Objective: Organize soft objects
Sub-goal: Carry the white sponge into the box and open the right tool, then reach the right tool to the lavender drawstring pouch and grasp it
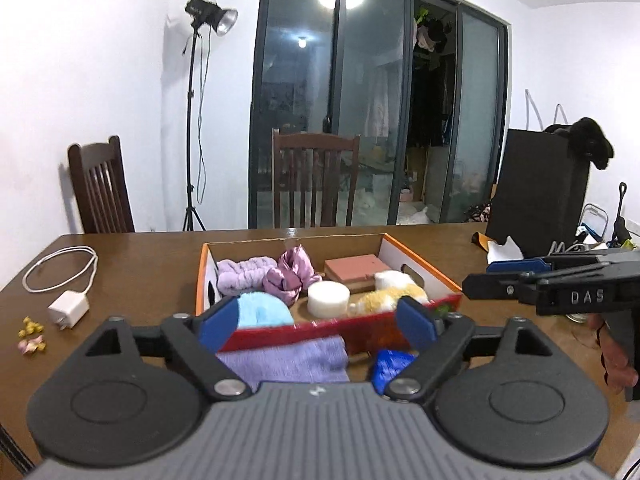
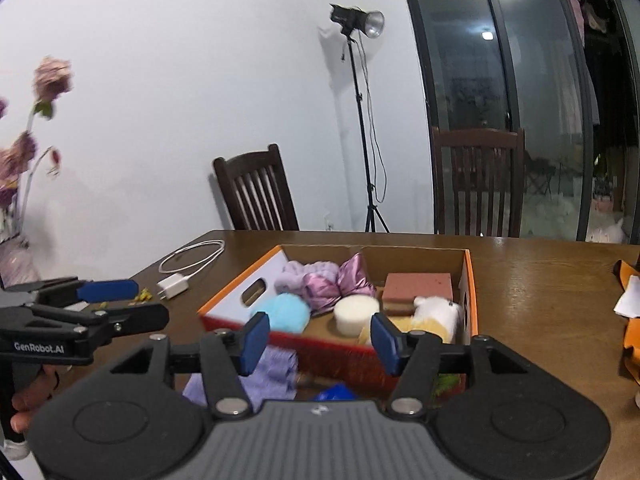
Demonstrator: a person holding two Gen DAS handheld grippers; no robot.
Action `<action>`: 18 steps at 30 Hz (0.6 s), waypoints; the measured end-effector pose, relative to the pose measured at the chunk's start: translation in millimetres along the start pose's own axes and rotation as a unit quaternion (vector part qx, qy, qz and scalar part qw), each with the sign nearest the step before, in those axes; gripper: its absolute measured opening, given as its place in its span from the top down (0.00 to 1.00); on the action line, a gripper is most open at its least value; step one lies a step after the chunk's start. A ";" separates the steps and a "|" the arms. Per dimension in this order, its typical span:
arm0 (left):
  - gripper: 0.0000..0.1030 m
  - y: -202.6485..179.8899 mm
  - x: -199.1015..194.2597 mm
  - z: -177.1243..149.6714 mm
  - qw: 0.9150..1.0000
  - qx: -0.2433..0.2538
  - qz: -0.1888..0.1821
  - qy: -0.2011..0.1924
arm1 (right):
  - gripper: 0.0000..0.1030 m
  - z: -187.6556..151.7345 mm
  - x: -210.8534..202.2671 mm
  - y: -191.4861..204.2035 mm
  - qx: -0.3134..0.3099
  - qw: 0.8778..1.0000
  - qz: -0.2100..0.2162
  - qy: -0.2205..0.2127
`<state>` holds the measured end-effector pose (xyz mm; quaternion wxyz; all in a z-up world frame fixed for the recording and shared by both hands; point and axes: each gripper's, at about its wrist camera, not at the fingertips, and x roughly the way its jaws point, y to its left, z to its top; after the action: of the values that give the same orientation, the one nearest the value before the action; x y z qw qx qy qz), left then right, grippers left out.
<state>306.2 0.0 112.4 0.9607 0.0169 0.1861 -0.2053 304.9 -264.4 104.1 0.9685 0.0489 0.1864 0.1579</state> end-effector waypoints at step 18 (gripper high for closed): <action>0.05 2.6 -89.6 -79.8 0.996 -0.073 0.050 -0.017 | 0.38 -109.9 -72.7 27.4 -0.013 0.999 -0.032 0.007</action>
<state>203.5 45.8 70.7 0.9714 -0.0477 0.1831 -0.1434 191.6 -258.2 31.6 0.9722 0.0293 0.1930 0.1294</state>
